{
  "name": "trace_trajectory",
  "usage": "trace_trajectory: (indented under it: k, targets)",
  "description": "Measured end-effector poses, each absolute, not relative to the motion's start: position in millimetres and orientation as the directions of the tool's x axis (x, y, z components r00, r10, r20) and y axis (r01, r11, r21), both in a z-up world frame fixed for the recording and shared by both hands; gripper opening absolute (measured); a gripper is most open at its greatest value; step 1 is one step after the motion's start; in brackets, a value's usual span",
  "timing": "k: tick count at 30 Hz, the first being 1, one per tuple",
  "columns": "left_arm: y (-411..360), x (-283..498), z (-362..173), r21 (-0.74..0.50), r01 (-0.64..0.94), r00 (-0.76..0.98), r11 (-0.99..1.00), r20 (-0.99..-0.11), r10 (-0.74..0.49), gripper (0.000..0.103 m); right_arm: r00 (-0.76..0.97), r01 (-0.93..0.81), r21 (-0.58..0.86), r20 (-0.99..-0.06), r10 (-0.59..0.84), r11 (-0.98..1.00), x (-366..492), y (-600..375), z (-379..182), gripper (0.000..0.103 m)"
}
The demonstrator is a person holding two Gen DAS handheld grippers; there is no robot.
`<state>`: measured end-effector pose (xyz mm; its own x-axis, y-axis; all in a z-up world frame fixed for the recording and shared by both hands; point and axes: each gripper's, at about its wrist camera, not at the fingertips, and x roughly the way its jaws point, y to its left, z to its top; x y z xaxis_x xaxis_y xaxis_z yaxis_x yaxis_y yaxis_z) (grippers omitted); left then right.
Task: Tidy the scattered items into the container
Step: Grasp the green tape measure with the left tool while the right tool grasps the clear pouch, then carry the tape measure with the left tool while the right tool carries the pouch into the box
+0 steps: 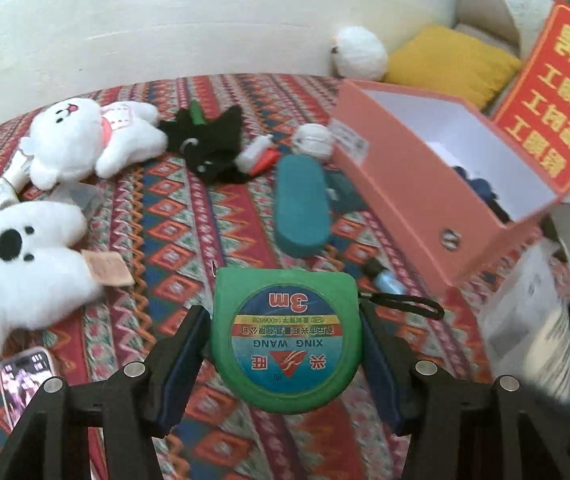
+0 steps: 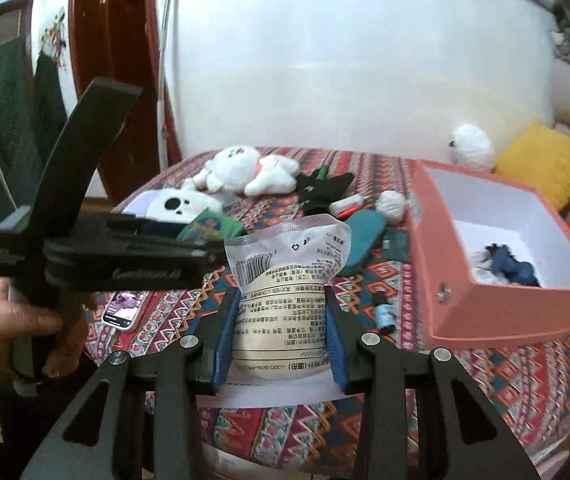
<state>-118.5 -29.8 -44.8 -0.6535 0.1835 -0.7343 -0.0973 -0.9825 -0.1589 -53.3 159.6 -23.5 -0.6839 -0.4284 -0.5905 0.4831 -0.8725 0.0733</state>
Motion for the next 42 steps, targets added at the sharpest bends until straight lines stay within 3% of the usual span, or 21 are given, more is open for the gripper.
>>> trace_trajectory:
  k: [20,34,42]
  targets:
    - [86,-63,5,-0.118,-0.336,-0.658,-0.935,-0.68,0.322,0.062,-0.832,0.224,0.09,-0.502,-0.239,-0.97,29,290,19,0.041]
    - [166,-133,49,-0.081,-0.429,-0.669,-0.9,-0.64,0.377,0.062,-0.895,0.155,0.057,-0.415,-0.165,-0.986,-25,348,70,0.042]
    - [191,-190,58,-0.079,-0.434,-0.667,-0.897,-0.641,0.38,0.062,-0.897,0.153,0.037,-0.414,-0.155,-0.988,-86,362,80,0.042]
